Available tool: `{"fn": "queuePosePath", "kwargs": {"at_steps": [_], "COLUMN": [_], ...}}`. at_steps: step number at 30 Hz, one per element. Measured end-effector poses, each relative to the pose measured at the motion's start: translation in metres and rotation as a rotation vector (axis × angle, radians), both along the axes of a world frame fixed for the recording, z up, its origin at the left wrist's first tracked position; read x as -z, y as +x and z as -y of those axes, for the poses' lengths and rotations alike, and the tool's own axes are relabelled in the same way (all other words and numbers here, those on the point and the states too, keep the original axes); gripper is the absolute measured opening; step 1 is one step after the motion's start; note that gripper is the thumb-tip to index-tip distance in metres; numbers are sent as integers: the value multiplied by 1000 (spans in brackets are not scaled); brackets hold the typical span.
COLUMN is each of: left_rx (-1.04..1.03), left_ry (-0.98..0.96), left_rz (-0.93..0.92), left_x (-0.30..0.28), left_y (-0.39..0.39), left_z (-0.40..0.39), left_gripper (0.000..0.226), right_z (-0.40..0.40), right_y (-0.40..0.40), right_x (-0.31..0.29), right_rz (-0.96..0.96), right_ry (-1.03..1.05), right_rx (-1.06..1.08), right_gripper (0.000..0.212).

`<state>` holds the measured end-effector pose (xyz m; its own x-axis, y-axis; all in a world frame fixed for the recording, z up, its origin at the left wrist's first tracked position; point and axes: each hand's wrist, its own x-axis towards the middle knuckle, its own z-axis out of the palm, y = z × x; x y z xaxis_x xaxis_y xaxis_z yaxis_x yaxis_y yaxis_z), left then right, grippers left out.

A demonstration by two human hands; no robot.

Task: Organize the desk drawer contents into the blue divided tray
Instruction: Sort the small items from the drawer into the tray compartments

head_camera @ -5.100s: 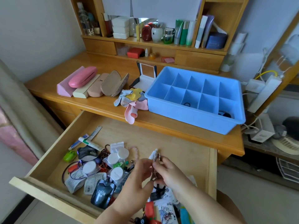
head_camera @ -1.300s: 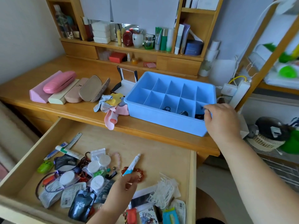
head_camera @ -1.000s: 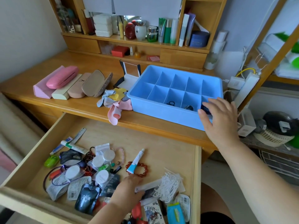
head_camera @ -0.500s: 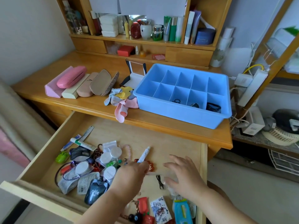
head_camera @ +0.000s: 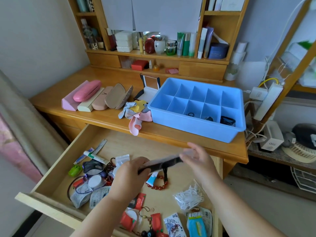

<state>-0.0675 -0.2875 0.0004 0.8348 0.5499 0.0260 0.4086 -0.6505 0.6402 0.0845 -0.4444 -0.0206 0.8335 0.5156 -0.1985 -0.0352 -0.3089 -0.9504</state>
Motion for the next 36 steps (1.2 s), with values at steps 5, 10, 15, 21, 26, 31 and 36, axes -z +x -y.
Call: {"fn": "queuePosePath", "kwargs": {"at_steps": [5,10,15,21,26,31,36], "left_rx": [-101,-145,-313,-319,-338,-143,89], "left_ry": [-365,-466,-436,-553,-567,-560,-108], "left_rz": [90,157,237,244,282,267,179], "left_x": [-3,-3,2,1,-2,-8,-21], "left_y": [-4,11,-11,-4,-4,0,4], "left_z": [4,13,5,19,20,21,11], "left_gripper": [17,17,24,28,21,32,29], "right_z": [-5,-3,20,34,17,23,18], "right_y": [-15,-19,14,122,124,72,26], "right_x": [-5,-12,-51,-91,-76,-63,-64], "right_rz": [-447,-185,352,762,773,1151,1091], "right_ry": [136,-21,-49,-647,-1093,-290,-321], "right_rx": [-187,-247,136,325,46,92,-471], "right_gripper": [96,17,25,39,64,50,45]}}
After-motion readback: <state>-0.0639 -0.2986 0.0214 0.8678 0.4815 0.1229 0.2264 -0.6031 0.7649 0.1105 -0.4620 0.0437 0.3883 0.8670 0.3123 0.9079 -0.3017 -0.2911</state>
